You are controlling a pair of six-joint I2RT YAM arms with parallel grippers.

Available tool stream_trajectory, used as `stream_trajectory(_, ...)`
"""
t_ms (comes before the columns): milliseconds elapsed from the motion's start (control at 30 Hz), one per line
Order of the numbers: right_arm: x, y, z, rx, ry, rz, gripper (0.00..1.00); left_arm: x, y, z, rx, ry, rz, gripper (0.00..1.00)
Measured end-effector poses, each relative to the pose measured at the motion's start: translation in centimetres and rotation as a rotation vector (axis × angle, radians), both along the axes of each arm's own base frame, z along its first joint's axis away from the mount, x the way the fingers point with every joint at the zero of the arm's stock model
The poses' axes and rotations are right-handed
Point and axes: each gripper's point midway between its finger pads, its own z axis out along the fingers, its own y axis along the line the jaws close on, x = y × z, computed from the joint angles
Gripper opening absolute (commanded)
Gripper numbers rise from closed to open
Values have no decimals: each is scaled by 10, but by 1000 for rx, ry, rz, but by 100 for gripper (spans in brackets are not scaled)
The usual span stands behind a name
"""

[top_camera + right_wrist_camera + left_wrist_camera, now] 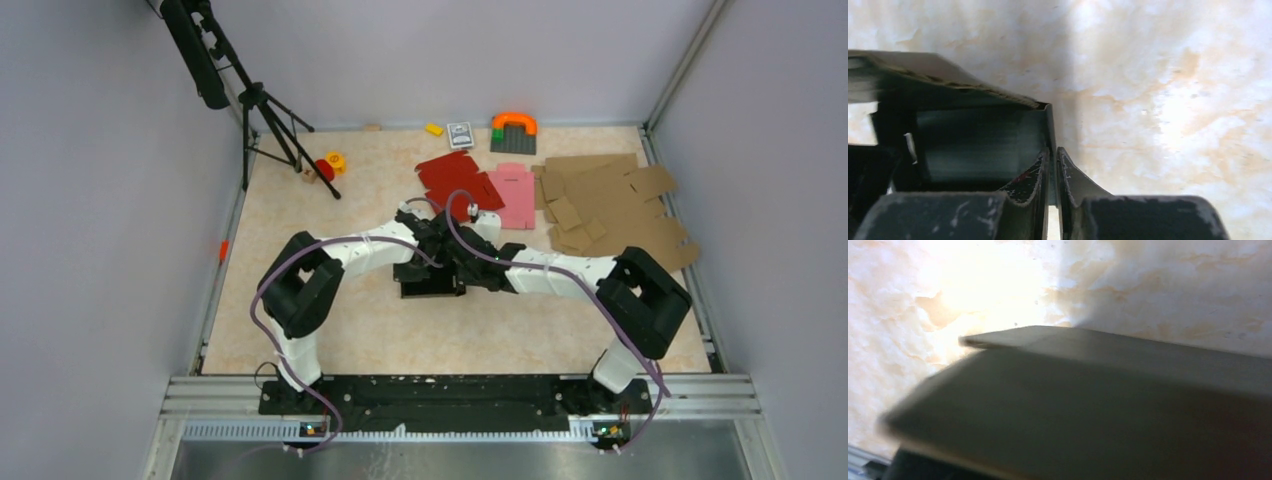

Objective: Fold the paper box
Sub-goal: Fold the paper box at the center of the board.

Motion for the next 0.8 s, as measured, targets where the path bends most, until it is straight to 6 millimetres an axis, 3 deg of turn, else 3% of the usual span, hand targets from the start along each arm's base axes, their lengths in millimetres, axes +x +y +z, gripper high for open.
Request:
stream_trajectory(133, 1, -21, -1, -97, -18, -40, 19, -5, 13, -1, 64, 15, 4, 0)
stream_trajectory(233, -3, -21, -6, -92, -29, -31, 22, -8, 18, -2, 99, 17, -3, 0)
stream_trajectory(433, -26, -20, -15, 53, -42, 18, 25, -18, -7, -1, 84, -20, -84, 0)
stream_trajectory(667, -27, -51, -14, 332, -58, -44, 30, -19, -30, 2, 36, -54, -127, 0)
stream_trajectory(800, -29, -40, -9, 392, -42, -2, 30, -17, -30, 3, 32, -57, -129, 0)
